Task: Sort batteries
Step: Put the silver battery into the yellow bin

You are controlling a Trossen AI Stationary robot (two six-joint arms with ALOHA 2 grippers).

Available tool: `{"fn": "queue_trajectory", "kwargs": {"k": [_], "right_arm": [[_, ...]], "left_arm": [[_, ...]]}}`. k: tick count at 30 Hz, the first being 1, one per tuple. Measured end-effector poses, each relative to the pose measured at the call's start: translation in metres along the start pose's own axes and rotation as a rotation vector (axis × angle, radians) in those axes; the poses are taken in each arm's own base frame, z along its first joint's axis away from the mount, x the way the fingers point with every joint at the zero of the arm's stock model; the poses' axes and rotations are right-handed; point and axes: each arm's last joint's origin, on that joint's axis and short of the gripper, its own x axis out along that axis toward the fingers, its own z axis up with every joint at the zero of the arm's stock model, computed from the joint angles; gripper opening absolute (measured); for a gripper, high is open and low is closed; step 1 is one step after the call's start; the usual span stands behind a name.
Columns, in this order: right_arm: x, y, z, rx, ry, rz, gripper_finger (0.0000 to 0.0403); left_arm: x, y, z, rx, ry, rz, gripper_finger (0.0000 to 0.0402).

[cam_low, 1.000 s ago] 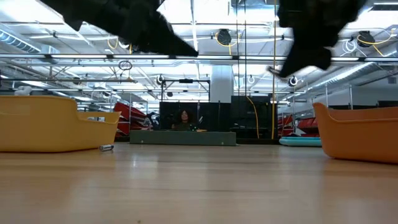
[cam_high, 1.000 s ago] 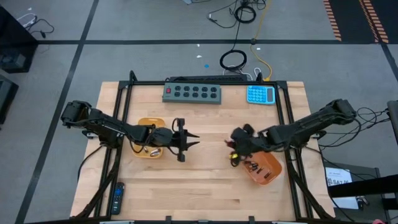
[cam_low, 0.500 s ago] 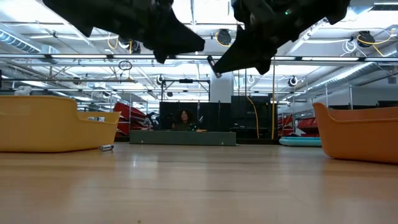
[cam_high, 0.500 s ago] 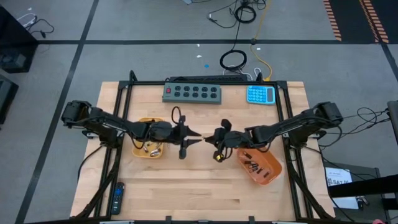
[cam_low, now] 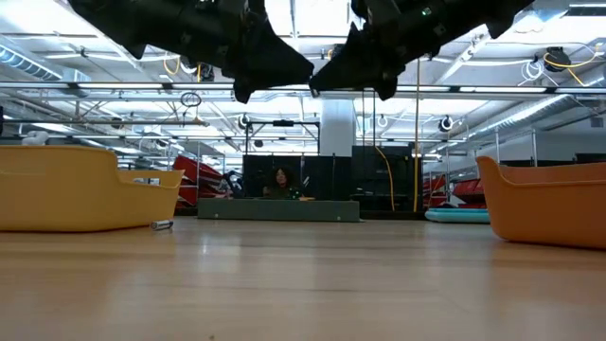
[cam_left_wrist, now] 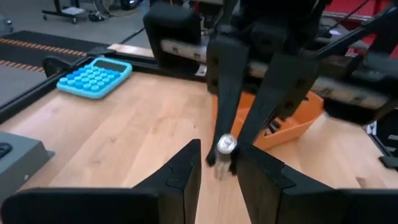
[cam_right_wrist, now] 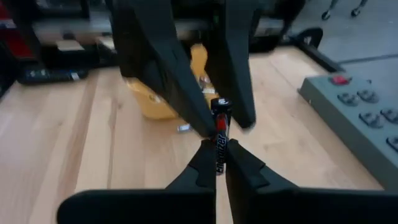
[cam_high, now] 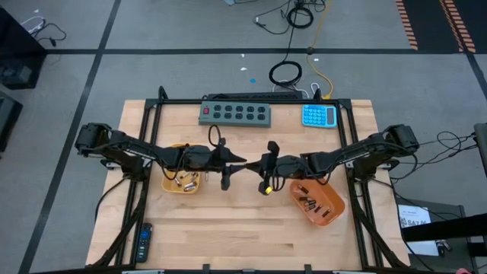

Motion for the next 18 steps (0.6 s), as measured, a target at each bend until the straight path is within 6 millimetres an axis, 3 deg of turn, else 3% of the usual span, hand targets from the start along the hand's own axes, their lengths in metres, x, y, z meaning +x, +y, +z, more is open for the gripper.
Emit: {"fn": "queue_trajectory", "kwargs": {"k": [8,14,18], "right_arm": [[-0.0001,0.0008,0.0039,-0.003,-0.038,0.012,0.0000],[-0.0001,0.0010,0.0051,-0.016,-0.050,0.012,0.0000],[0.0000,0.0011,0.0051,-0.012,-0.052,0.016,0.0014]], "left_arm": [[-0.0001,0.0000,0.0034,0.008,-0.037,0.013,0.0105],[-0.0002,-0.0006,0.0027,0.080,-0.026,-0.001,0.0033],[-0.0002,-0.0006,0.0019,0.086,-0.015,-0.002,0.0033]]}}
